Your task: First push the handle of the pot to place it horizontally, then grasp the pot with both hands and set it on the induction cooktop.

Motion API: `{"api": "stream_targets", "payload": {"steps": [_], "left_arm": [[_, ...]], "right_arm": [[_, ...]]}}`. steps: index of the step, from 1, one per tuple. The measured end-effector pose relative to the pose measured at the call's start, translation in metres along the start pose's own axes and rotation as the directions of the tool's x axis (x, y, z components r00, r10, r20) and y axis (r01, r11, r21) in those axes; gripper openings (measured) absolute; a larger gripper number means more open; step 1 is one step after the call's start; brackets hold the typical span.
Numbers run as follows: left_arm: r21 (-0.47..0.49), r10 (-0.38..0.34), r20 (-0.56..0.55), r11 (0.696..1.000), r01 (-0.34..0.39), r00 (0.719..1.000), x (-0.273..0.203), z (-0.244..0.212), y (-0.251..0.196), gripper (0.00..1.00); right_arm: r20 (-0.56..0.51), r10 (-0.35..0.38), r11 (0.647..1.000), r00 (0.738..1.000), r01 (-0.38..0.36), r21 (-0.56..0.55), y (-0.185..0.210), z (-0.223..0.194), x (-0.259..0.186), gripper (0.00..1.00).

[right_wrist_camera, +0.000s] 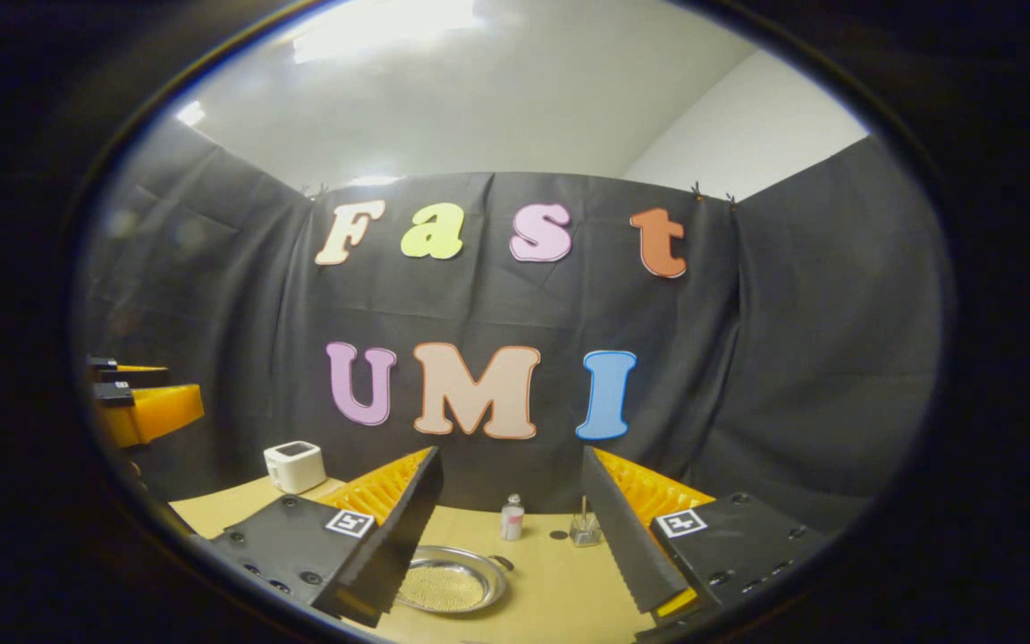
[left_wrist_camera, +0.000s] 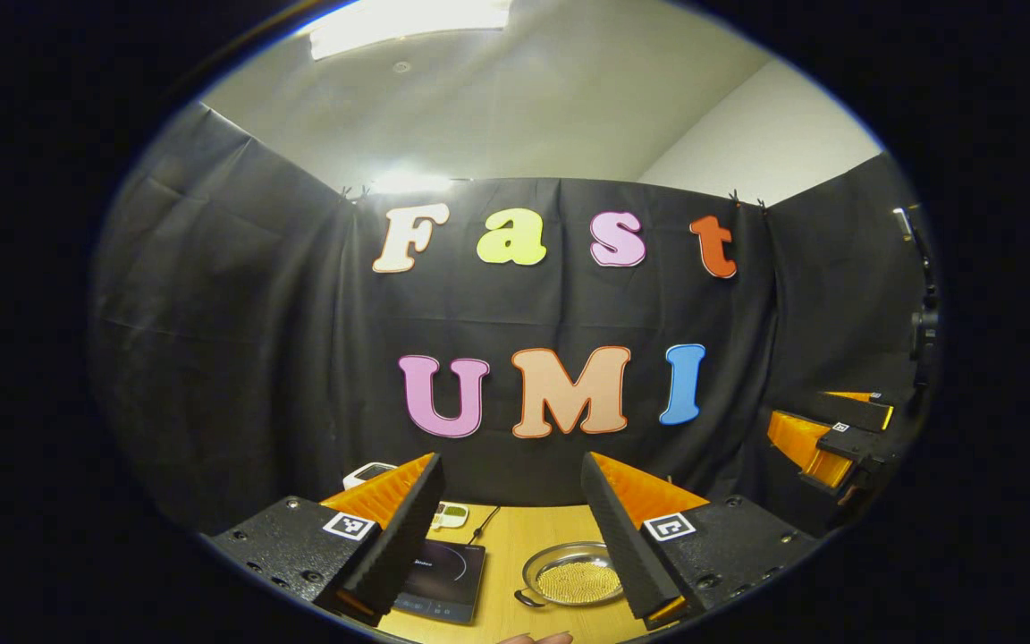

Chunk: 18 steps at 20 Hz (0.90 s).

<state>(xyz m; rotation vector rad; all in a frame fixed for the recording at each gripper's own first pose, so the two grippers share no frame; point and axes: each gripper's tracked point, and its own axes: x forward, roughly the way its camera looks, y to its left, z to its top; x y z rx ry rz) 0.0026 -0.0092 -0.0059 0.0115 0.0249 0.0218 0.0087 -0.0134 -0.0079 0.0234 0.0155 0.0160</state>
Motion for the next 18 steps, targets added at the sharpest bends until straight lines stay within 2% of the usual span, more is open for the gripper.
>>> {"api": "stream_targets", "payload": {"steps": [2, 3, 5, 6, 9, 10, 11, 12, 13, 14, 15, 16, 17, 18], "left_arm": [[0.014, 0.006, 0.003, 1.000, -0.006, 1.000, -0.002, 0.003, -0.001, 0.88], [0.021, 0.010, 0.006, 1.000, -0.010, 1.000, -0.002, 0.003, 0.000, 0.94], [0.030, 0.019, 0.009, 0.999, -0.019, 1.000, -0.005, 0.005, -0.002, 0.93], [0.033, 0.025, 0.006, 0.999, -0.025, 1.000, -0.006, 0.004, -0.002, 0.88], [0.038, 0.039, -0.006, 0.999, -0.039, 0.999, -0.012, 0.002, -0.005, 0.88], [0.041, 0.044, -0.007, 0.998, -0.044, 0.999, -0.014, 0.001, -0.005, 0.93], [0.042, 0.048, -0.004, 0.998, -0.048, 0.999, -0.015, 0.003, -0.007, 0.93], [0.043, 0.050, -0.004, 0.998, -0.050, 0.999, -0.015, 0.004, -0.008, 0.89], [0.046, 0.050, -0.007, 0.998, -0.050, 0.999, -0.018, 0.002, -0.009, 0.93], [0.048, 0.051, -0.009, 0.998, -0.050, 0.999, -0.017, 0.001, -0.010, 0.89], [0.052, 0.054, -0.014, 0.997, -0.053, 0.998, -0.017, -0.001, -0.009, 0.89], [0.052, 0.060, -0.017, 0.997, -0.059, 0.998, -0.017, -0.002, -0.007, 0.93], [0.047, 0.066, -0.018, 0.997, -0.065, 0.998, -0.016, -0.003, -0.005, 0.89], [0.040, 0.071, -0.024, 0.997, -0.070, 0.997, -0.016, -0.005, -0.004, 0.93]], "right_arm": [[-0.001, 0.005, 1.000, 1.000, -0.005, 0.010, -0.002, 0.000, 0.001, 0.97], [-0.001, 0.010, 1.000, 1.000, -0.010, 0.015, -0.001, -0.001, 0.002, 0.97], [0.002, 0.018, 1.000, 1.000, -0.018, 0.021, -0.002, -0.002, 0.003, 0.97], [0.004, 0.021, 0.999, 1.000, -0.022, 0.023, -0.003, -0.001, 0.003, 0.97], [-0.003, 0.036, 0.999, 0.999, -0.036, 0.037, -0.005, -0.007, 0.001, 0.97], [-0.005, 0.039, 0.998, 0.999, -0.039, 0.042, -0.007, -0.008, 0.001, 0.97], [-0.006, 0.039, 0.998, 0.999, -0.039, 0.047, -0.009, -0.009, 0.001, 0.97], [-0.005, 0.033, 0.998, 0.999, -0.033, 0.050, -0.012, -0.009, 0.002, 0.96], [-0.006, 0.035, 0.998, 0.999, -0.035, 0.055, -0.014, -0.011, 0.003, 0.92], [-0.011, 0.041, 0.997, 0.999, -0.040, 0.060, -0.012, -0.012, 0.004, 0.89], [-0.018, 0.048, 0.997, 0.999, -0.047, 0.066, -0.010, -0.016, 0.003, 0.89], [-0.025, 0.062, 0.996, 0.998, -0.060, 0.067, -0.007, -0.018, 0.004, 0.83], [-0.029, 0.069, 0.996, 0.997, -0.068, 0.062, -0.004, -0.020, 0.005, 0.82], [-0.036, 0.069, 0.996, 0.997, -0.068, 0.050, -0.003, -0.022, 0.007, 0.80]]}}
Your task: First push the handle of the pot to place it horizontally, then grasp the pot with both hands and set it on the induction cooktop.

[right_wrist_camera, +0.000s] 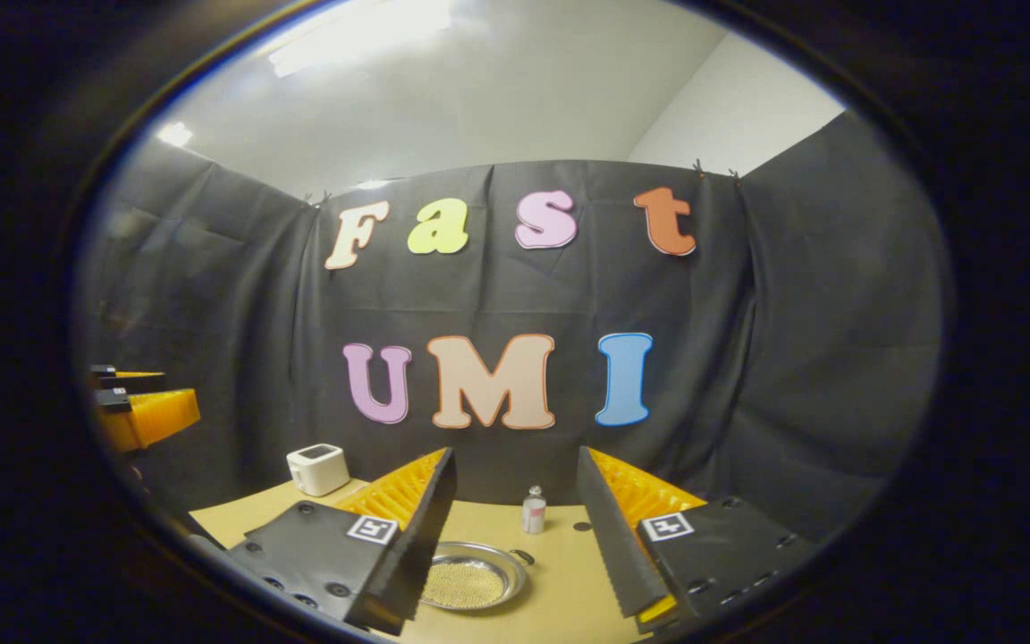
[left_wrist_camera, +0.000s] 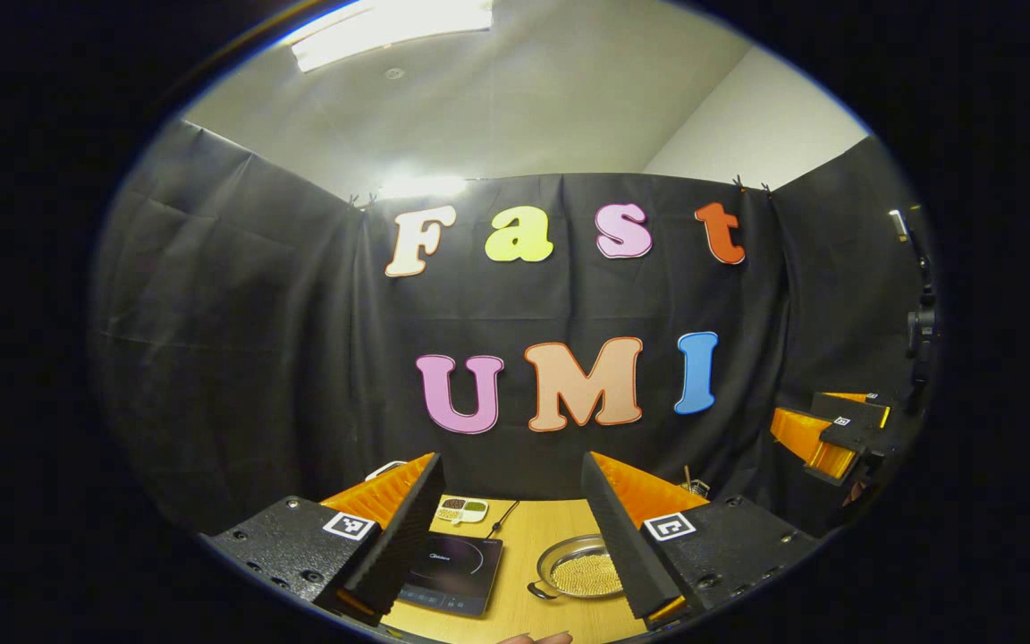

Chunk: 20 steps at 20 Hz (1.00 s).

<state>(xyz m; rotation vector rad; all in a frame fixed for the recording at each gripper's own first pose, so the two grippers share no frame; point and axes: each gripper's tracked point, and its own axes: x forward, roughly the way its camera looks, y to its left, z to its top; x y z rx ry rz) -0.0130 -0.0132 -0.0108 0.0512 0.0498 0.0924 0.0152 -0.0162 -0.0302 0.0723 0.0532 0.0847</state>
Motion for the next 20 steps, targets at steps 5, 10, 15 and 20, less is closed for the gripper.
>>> {"api": "stream_targets", "payload": {"steps": [5, 10, 15, 20], "left_arm": [[-0.012, -0.005, -0.012, 1.000, 0.005, 1.000, 0.010, -0.008, 0.008, 0.94], [-0.027, -0.029, -0.027, 0.999, 0.028, 0.999, 0.032, -0.021, 0.025, 0.94], [-0.052, -0.055, -0.062, 0.997, 0.052, 0.997, 0.059, -0.044, 0.054, 0.94], [-0.019, -0.099, -0.058, 0.995, 0.098, 0.993, 0.092, -0.055, 0.088, 0.94]], "right_arm": [[-0.025, 0.021, 1.000, 0.999, -0.021, -0.019, 0.015, -0.012, 0.007, 0.63], [-0.076, 0.037, 0.999, 0.996, -0.040, -0.035, 0.044, -0.034, 0.025, 0.33], [-0.190, 0.047, 0.999, 0.981, -0.041, 0.034, 0.074, -0.072, 0.044, 0.08], [-0.296, 0.061, 0.997, 0.953, -0.043, 0.067, 0.113, -0.120, 0.071, 0.04]]}}
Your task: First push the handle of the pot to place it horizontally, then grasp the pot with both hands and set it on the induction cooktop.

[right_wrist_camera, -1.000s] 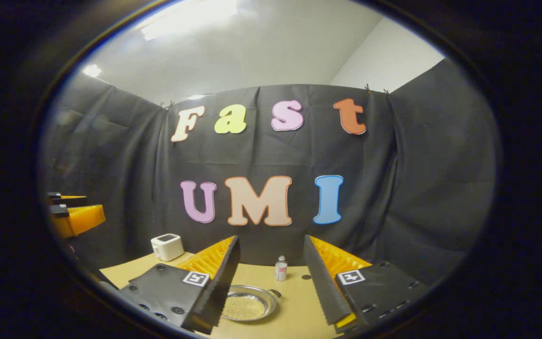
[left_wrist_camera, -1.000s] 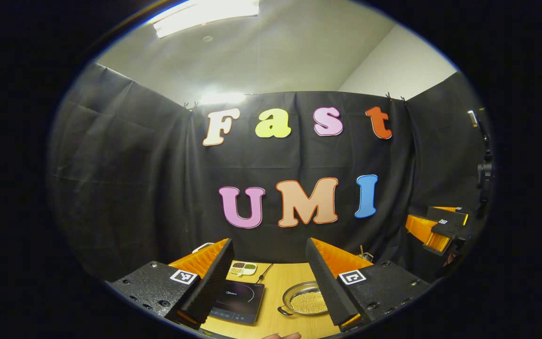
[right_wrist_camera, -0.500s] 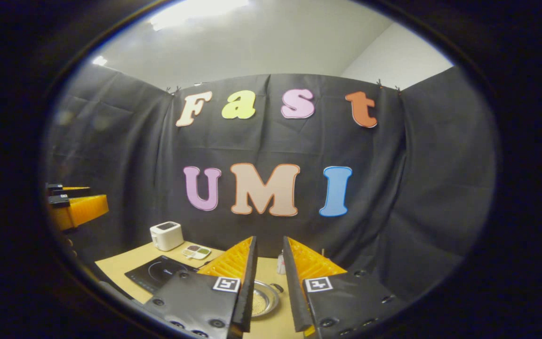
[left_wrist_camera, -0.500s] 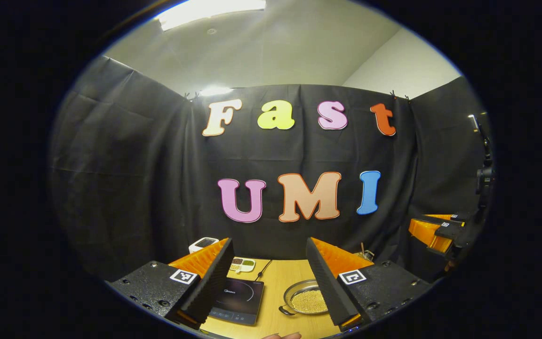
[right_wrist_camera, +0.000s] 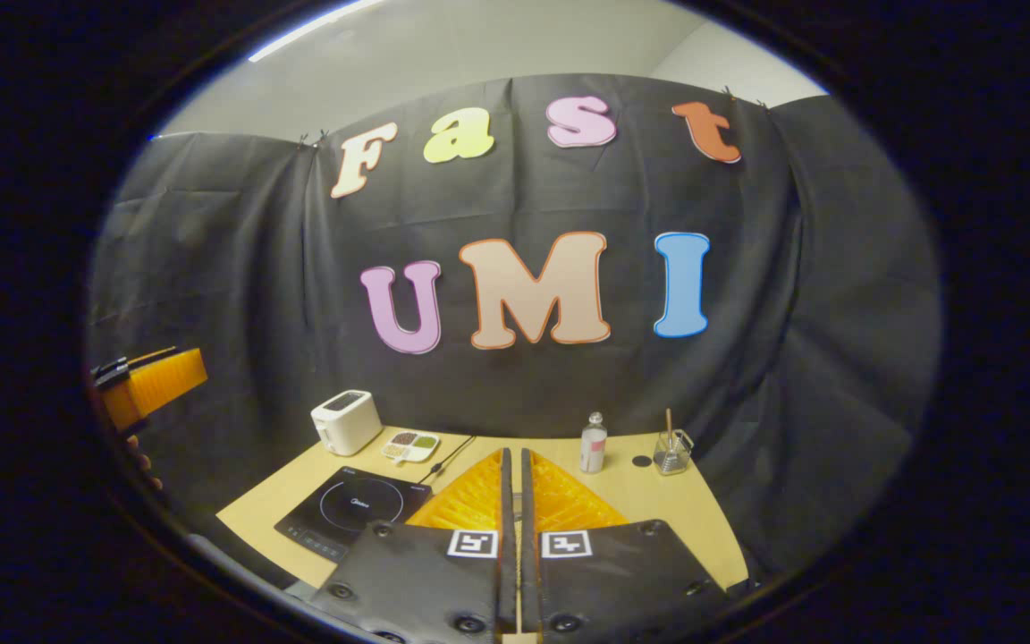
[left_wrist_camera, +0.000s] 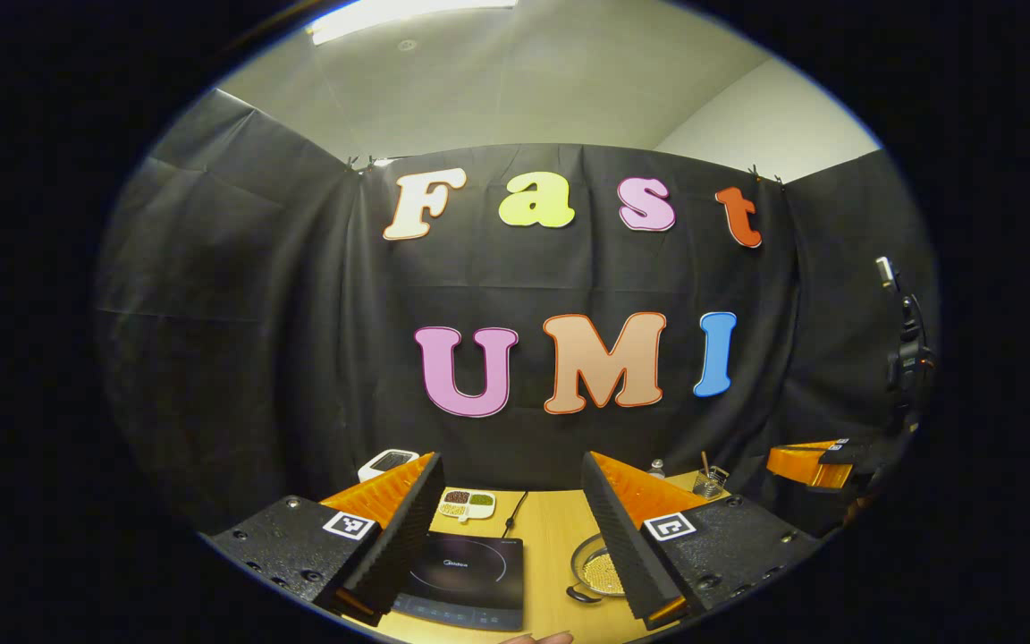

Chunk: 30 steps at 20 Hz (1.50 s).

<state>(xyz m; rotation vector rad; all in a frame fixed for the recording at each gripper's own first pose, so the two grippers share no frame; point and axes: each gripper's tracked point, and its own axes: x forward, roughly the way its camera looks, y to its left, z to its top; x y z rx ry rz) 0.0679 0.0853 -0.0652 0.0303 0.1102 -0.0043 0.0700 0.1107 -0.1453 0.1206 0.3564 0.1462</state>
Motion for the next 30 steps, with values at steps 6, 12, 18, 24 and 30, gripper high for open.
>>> {"api": "stream_targets", "payload": {"steps": [6, 12, 18, 24, 30], "left_arm": [[-0.016, -0.088, -0.035, 0.996, 0.087, 0.996, 0.031, -0.031, 0.027, 0.89], [-0.015, -0.090, -0.077, 0.996, 0.089, 0.993, 0.053, -0.050, 0.041, 0.89], [-0.030, -0.082, -0.120, 0.996, 0.079, 0.989, 0.085, -0.065, 0.024, 0.94], [-0.032, -0.099, -0.115, 0.995, 0.096, 0.988, 0.103, -0.070, 0.017, 0.94], [-0.047, -0.225, -0.122, 0.974, 0.221, 0.967, 0.141, -0.091, 0.026, 0.89]], "right_arm": [[-0.132, -0.043, 0.997, 0.990, 0.051, 0.056, 0.025, -0.056, 0.034, 0.00], [-0.279, -0.044, 0.992, 0.959, 0.075, 0.103, 0.027, -0.117, 0.049, 0.00], [-0.339, -0.005, 0.990, 0.941, 0.051, 0.128, 0.018, -0.151, 0.065, 0.00], [-0.422, -0.001, 0.993, 0.907, 0.053, 0.110, 0.012, -0.194, 0.076, 0.02], [-0.524, -0.103, 0.980, 0.846, 0.178, 0.094, 0.021, -0.240, 0.081, 0.02]]}}
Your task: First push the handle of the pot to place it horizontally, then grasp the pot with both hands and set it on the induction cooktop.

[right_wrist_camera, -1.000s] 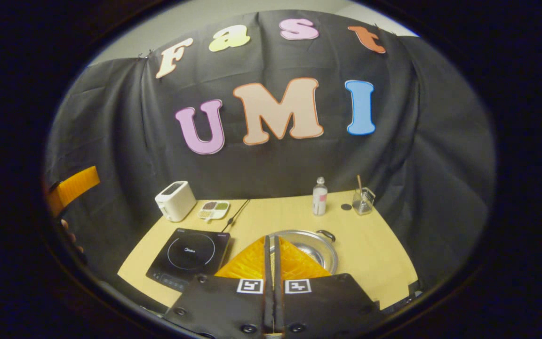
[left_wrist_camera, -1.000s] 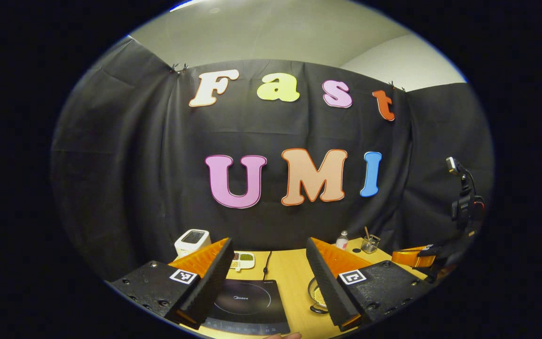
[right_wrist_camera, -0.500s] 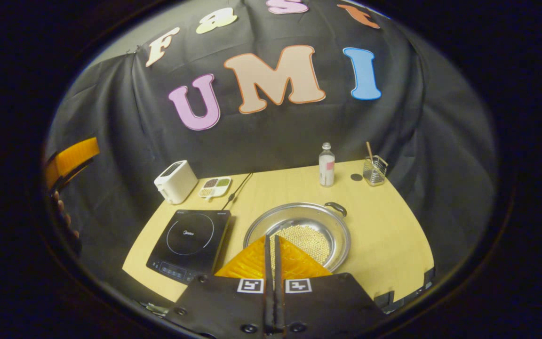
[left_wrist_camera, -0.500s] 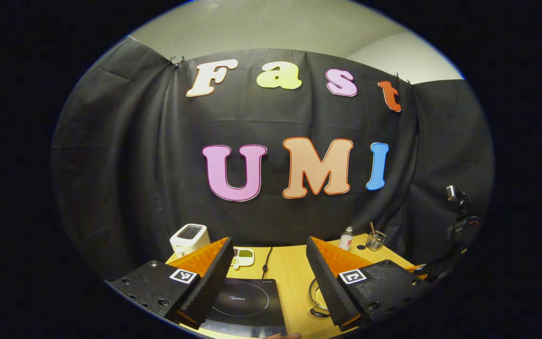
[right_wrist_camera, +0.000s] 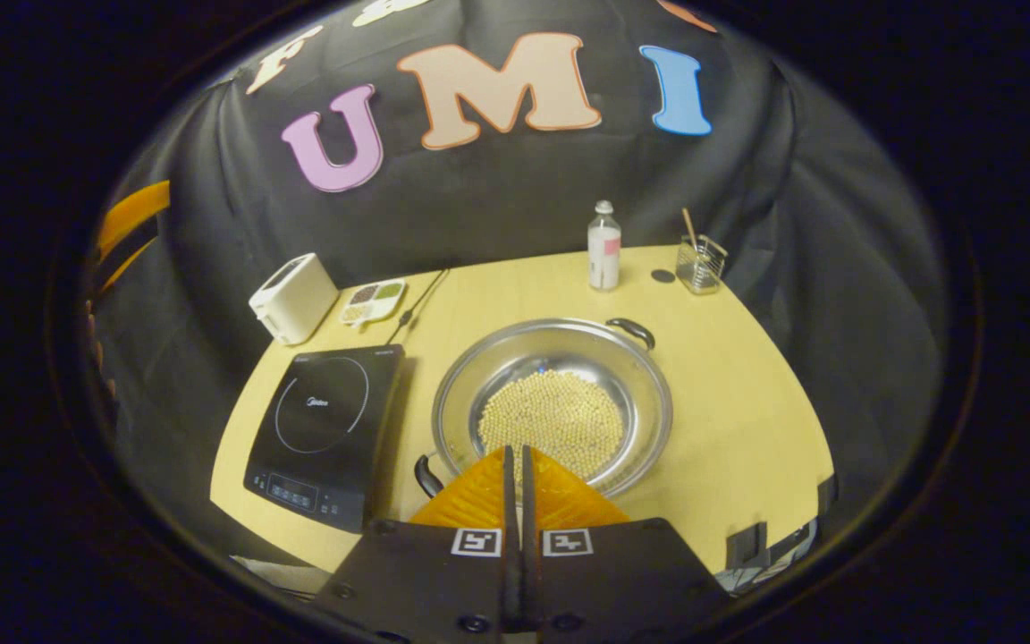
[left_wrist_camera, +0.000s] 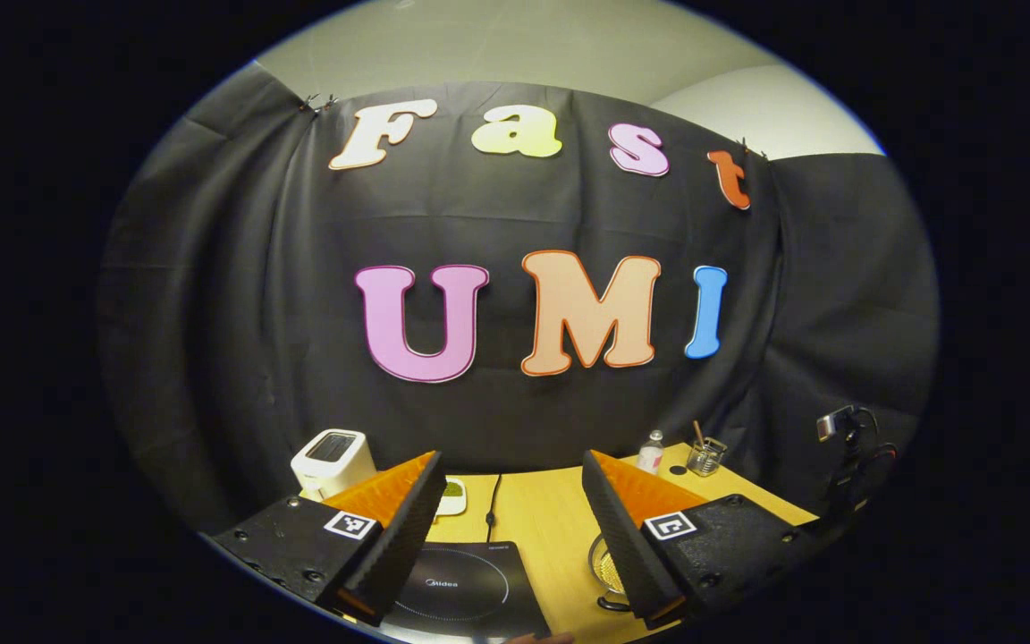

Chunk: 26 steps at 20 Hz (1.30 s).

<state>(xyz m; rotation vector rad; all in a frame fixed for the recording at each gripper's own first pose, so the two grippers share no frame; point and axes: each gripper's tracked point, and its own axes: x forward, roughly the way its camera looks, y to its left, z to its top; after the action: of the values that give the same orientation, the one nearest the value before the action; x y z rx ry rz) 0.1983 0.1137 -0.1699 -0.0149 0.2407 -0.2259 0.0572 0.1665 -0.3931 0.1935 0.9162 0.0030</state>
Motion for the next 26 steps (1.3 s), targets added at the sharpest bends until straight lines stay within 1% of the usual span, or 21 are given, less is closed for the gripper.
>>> {"api": "stream_targets", "payload": {"steps": [1, 2, 3, 5, 8, 10, 11, 12, 16, 18, 22, 24, 26], "left_arm": [[0.002, -0.030, 0.001, 1.000, 0.030, 1.000, 0.003, -0.004, 0.001, 0.93], [0.001, -0.062, 0.008, 0.998, 0.062, 0.998, 0.009, -0.008, 0.003, 0.93], [0.002, -0.079, 0.006, 0.997, 0.079, 0.997, 0.015, -0.013, 0.007, 0.93], [0.000, -0.088, -0.040, 0.996, 0.088, 0.995, 0.021, -0.028, 0.019, 0.93], [-0.005, -0.115, -0.051, 0.993, 0.115, 0.992, 0.031, -0.034, 0.024, 0.93], [-0.019, -0.140, -0.070, 0.990, 0.139, 0.988, 0.035, -0.045, 0.022, 0.93], [-0.022, -0.140, -0.080, 0.990, 0.139, 0.987, 0.036, -0.050, 0.025, 0.93], [-0.031, -0.137, -0.071, 0.990, 0.135, 0.988, 0.036, -0.049, 0.028, 0.93], [-0.044, -0.128, -0.072, 0.991, 0.125, 0.989, 0.035, -0.054, 0.039, 0.93], [-0.042, -0.114, -0.075, 0.993, 0.111, 0.991, 0.034, -0.056, 0.049, 0.94], [-0.049, -0.084, -0.082, 0.996, 0.080, 0.993, 0.030, -0.061, 0.064, 0.93], [-0.049, -0.072, -0.084, 0.996, 0.068, 0.994, 0.027, -0.062, 0.071, 0.93], [-0.049, -0.064, -0.081, 0.997, 0.060, 0.995, 0.026, -0.063, 0.076, 0.93]], "right_arm": [[-0.008, -0.017, 1.000, 1.000, 0.017, 0.016, 0.003, -0.005, 0.005, 0.02], [-0.015, -0.031, 0.999, 0.999, 0.032, 0.029, 0.006, -0.010, 0.011, 0.02], [-0.024, -0.053, 0.998, 0.998, 0.054, 0.039, 0.006, -0.017, 0.017, 0.02], [-0.071, -0.066, 0.994, 0.995, 0.072, 0.076, 0.013, -0.035, 0.023, 0.02], [-0.126, -0.084, 0.989, 0.988, 0.098, 0.107, 0.019, -0.055, 0.034, 0.03], [-0.161, -0.097, 0.988, 0.982, 0.115, 0.103, 0.022, -0.068, 0.040, 0.03], [-0.175, -0.106, 0.987, 0.979, 0.124, 0.099, 0.021, -0.073, 0.042, 0.00], [-0.186, -0.108, 0.987, 0.977, 0.129, 0.100, 0.023, -0.077, 0.045, 0.02], [-0.246, -0.123, 0.984, 0.962, 0.150, 0.095, 0.026, -0.098, 0.056, 0.02], [-0.271, -0.148, 0.981, 0.951, 0.177, 0.085, 0.024, -0.106, 0.061, 0.02], [-0.323, -0.135, 0.971, 0.937, 0.190, 0.146, 0.035, -0.121, 0.075, 0.03], [-0.324, -0.147, 0.964, 0.935, 0.209, 0.165, 0.037, -0.120, 0.080, 0.03], [-0.323, -0.136, 0.963, 0.937, 0.202, 0.180, 0.044, -0.119, 0.083, 0.02]]}}
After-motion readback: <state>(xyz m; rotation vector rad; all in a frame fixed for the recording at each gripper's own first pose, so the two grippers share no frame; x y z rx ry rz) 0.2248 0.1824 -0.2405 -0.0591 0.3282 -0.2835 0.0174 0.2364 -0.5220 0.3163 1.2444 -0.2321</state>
